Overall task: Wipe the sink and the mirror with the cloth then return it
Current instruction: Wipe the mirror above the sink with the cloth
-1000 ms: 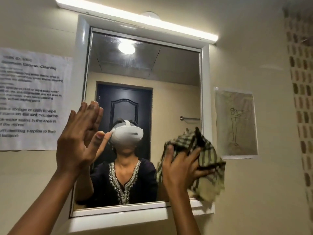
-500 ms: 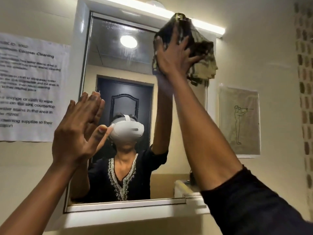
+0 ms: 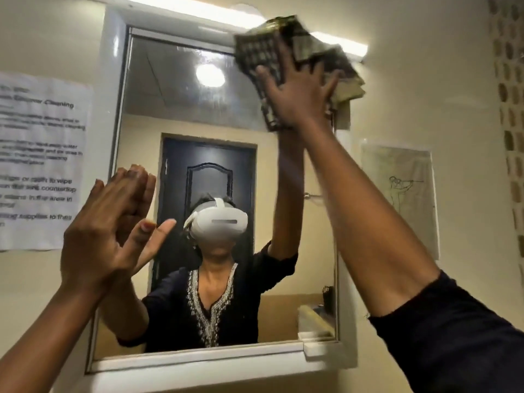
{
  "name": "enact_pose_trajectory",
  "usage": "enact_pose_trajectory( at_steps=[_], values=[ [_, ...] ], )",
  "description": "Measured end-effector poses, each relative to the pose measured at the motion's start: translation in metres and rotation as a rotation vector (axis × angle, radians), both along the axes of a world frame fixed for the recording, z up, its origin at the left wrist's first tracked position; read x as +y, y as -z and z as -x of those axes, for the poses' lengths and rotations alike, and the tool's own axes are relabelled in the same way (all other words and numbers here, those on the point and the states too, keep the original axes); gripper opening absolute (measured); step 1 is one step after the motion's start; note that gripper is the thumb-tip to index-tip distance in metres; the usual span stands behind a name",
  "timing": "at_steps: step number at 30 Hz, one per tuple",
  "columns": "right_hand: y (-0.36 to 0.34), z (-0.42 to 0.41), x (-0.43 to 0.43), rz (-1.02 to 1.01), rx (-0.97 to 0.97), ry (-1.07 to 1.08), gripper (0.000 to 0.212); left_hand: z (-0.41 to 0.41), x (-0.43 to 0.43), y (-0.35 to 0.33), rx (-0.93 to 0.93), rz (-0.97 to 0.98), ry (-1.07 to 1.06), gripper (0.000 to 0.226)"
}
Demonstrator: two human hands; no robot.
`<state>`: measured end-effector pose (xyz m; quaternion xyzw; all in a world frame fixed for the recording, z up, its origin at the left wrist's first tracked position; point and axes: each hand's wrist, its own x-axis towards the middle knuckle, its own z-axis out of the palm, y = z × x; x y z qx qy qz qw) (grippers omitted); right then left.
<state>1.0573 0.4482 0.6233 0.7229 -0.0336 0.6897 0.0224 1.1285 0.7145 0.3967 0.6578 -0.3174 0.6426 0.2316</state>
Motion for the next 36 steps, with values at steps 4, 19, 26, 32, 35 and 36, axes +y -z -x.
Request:
enact_pose_trajectory(
  at_steps=[4,19,26,32,35,36],
  values=[
    [0.035,0.010,-0.035,-0.141,0.027,-0.007,0.063,-0.006,0.000,0.004,0.005,0.046,-0.083,0.069],
    [0.326,0.043,-0.013,-0.130,0.454,-0.019,0.073,0.024,-0.009,0.001,-0.005,0.106,0.067,0.077],
    [0.355,0.013,0.122,0.334,0.486,-0.103,0.051,0.026,-0.005,0.003,-0.079,0.148,0.030,0.064],
    [0.353,-0.003,0.091,0.433,0.398,-0.260,0.031,0.026,-0.003,0.000,-0.031,0.209,0.037,0.066],
    [0.336,0.005,0.041,0.155,0.299,-0.108,0.039,0.029,-0.003,0.000,-0.019,0.177,0.061,0.073],
    [0.329,0.010,0.032,0.023,0.284,-0.062,0.045,0.028,-0.004,0.000,-0.024,0.180,0.061,0.074]
  ],
)
